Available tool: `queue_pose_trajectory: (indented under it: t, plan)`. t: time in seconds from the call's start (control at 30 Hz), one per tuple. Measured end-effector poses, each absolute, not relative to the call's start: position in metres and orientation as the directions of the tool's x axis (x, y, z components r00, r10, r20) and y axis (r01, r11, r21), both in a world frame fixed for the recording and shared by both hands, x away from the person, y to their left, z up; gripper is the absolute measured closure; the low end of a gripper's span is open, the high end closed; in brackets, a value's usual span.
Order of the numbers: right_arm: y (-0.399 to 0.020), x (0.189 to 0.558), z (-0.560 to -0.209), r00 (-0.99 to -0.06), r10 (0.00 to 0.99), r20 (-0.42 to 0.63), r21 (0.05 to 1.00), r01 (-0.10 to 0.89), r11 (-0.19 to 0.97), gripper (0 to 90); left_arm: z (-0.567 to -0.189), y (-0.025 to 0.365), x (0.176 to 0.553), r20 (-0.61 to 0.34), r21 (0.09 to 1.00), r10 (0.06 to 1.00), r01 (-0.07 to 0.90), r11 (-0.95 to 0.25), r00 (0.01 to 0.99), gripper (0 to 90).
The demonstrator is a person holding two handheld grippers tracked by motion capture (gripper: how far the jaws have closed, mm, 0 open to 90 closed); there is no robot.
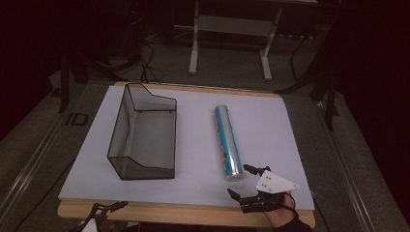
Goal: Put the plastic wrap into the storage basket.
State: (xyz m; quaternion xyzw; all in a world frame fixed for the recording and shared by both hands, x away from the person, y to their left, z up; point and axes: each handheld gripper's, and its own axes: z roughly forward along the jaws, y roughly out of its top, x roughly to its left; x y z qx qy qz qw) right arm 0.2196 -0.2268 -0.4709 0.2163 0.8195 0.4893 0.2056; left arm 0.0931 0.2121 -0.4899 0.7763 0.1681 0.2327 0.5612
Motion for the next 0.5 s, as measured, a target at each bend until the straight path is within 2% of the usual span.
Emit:
queue_pose_trajectory:
  t: [0.3,0.33,0.5]
  plan:
    - [-0.224,0.219,-0.467,-0.850,0.516,-0.105,0.882,0.161,0.443,12.3,-0.490,0.211,0.093,0.174,0.949,0.518,-0.002,-0.315,0.837,0.1]
    - [-0.222,0.219,-0.462,-0.848,0.513,-0.134,0.875,0.141,0.462,12.2,-0.490,0.211,0.093,0.174,0.949,0.518,-0.002,-0.315,0.838,0.1]
    - [-0.221,0.221,-0.447,-0.852,0.503,-0.147,0.882,0.117,0.456,11.2,-0.490,0.211,0.093,0.175,0.948,0.516,-0.002,-0.318,0.839,0.1]
